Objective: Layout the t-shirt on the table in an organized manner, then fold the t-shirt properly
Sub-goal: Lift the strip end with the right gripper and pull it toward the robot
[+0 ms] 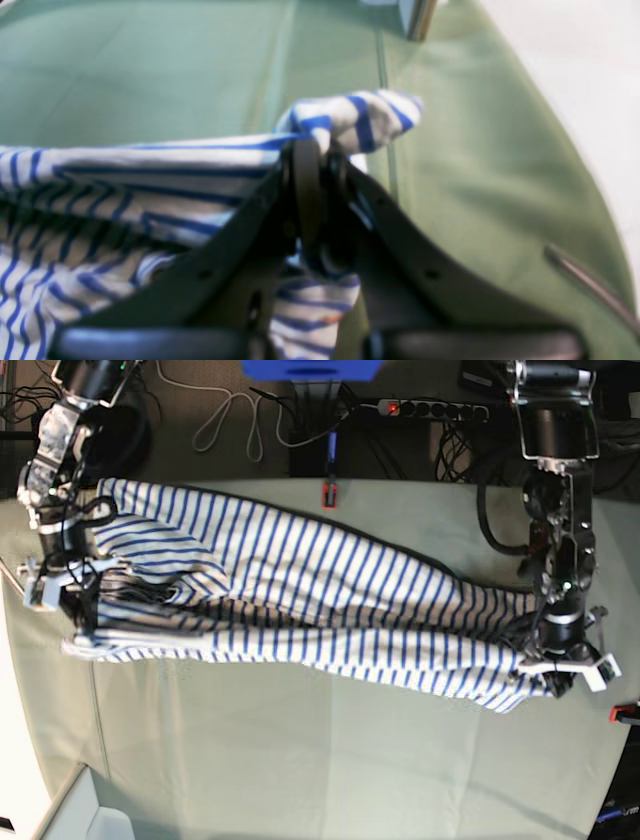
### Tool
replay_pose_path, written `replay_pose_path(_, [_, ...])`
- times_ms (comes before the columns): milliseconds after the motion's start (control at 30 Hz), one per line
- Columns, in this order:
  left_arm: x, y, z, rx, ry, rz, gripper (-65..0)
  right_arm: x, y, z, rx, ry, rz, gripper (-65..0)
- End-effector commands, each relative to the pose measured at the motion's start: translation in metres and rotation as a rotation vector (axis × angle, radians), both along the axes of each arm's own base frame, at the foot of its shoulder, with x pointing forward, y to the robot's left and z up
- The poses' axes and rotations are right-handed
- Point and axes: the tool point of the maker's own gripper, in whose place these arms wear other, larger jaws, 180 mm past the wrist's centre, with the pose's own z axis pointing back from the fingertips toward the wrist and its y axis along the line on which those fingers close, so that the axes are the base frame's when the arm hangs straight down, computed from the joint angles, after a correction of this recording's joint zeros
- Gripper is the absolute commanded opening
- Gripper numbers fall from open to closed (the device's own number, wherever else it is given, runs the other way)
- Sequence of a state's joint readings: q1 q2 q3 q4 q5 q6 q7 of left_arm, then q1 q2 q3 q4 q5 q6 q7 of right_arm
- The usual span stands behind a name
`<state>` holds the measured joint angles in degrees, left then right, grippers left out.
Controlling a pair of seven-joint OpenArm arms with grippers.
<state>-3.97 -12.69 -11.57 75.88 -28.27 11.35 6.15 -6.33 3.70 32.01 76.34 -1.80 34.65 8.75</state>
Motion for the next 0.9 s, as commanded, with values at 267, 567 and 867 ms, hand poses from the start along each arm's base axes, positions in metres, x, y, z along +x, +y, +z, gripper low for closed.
replay_pose_path(267, [-0.003, 0.008, 0.002, 0.032, -0.013, 0.009, -64.9, -0.013, 0.004, -0.001, 0.024, -0.017, -0.013, -65.0])
replay_pose_path(567, [-0.021, 0.036, -0.008, 0.022, 0.013, 0.091, -64.9, -0.034, 0.001, -0.002, 0.025, -0.027, -0.02, -65.0])
replay_pose_path(867, [-0.024, 0.038, -0.016, 0.018, 0.033, 0.096, -64.9, -0.053, -0.004, 0.0, 0.071, -0.067, -0.051, -65.0])
